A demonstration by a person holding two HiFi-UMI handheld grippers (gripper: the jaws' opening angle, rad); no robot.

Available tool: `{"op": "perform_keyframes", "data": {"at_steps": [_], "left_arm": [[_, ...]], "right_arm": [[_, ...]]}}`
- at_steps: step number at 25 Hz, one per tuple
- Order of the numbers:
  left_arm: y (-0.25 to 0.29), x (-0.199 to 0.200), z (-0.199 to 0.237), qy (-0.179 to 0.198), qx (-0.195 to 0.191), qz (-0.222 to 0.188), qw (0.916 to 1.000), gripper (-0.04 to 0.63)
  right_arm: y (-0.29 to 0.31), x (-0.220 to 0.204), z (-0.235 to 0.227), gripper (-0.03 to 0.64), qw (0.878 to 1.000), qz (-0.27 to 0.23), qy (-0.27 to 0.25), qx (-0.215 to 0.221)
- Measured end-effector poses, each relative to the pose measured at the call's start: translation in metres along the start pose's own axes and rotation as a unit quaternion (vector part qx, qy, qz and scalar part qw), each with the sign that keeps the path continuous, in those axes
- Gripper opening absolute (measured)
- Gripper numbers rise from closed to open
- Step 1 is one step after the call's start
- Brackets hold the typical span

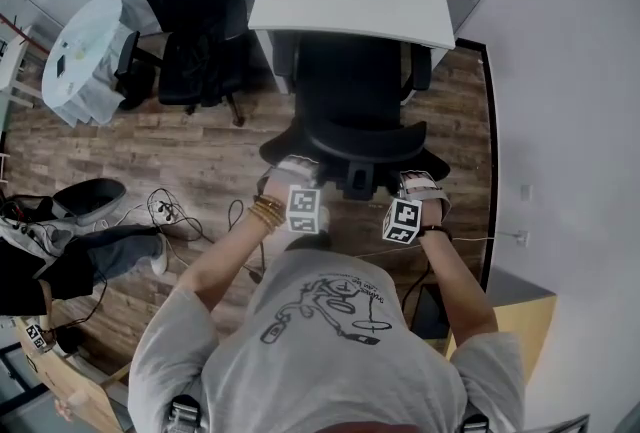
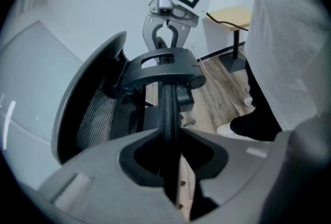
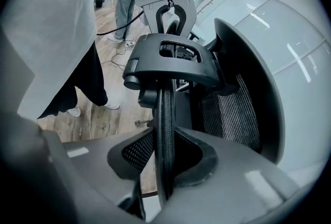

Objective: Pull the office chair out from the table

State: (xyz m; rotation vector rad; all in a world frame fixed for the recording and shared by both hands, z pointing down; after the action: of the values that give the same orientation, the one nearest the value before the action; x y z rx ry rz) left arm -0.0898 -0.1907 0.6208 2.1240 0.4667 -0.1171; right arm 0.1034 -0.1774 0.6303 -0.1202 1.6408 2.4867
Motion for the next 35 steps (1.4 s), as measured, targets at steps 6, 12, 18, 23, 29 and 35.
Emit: {"op": "perform_keyframes", "data": {"at_steps": [6, 12, 18, 23, 29, 35], "left_arm": [[-0.009, 0.013, -0.026, 0.001, 0.000, 0.009, 1.0000, 0.097], [-0.018, 0.024, -0.046, 0.000, 0.001, 0.014, 0.9999, 0.095], [-0.029, 0.037, -0.068, -0.006, 0.003, 0.020, 0.9998, 0.094], [-0.038, 0.050, -0.083, -0.007, 0.000, 0.022, 0.9997, 0.094], [-0.047, 0.069, -0.110, -0.011, -0.003, 0.023, 0.9997, 0.095], [-0.060, 0.085, -0.133, -0.015, -0.005, 0.031, 0.9994, 0.095]], "right_arm": [[-0.010, -0.003, 0.030, 0.106, 1.000, -0.004, 0.003, 0.002], [-0.019, -0.006, 0.051, 0.106, 1.000, -0.008, 0.002, 0.001], [-0.028, -0.010, 0.077, 0.106, 1.000, -0.011, -0.001, -0.004], [-0.039, -0.015, 0.094, 0.107, 1.000, -0.013, -0.004, -0.006], [-0.049, -0.026, 0.122, 0.107, 1.000, -0.021, -0.007, -0.006], [-0.062, -0.031, 0.147, 0.107, 0.999, -0.030, -0.015, -0.003]]}}
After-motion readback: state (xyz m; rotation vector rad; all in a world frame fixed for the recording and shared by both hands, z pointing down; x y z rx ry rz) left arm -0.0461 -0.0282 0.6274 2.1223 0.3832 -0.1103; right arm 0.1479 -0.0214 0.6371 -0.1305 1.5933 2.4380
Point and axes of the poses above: the fingertips, and each gripper's own axes: y forward along the fingers, z to its left, x out of its top, the point moved 10 cm from there along -y, backward along the fingers, and after that the axes turned 7 degrees about x, right-handed, at the moved point
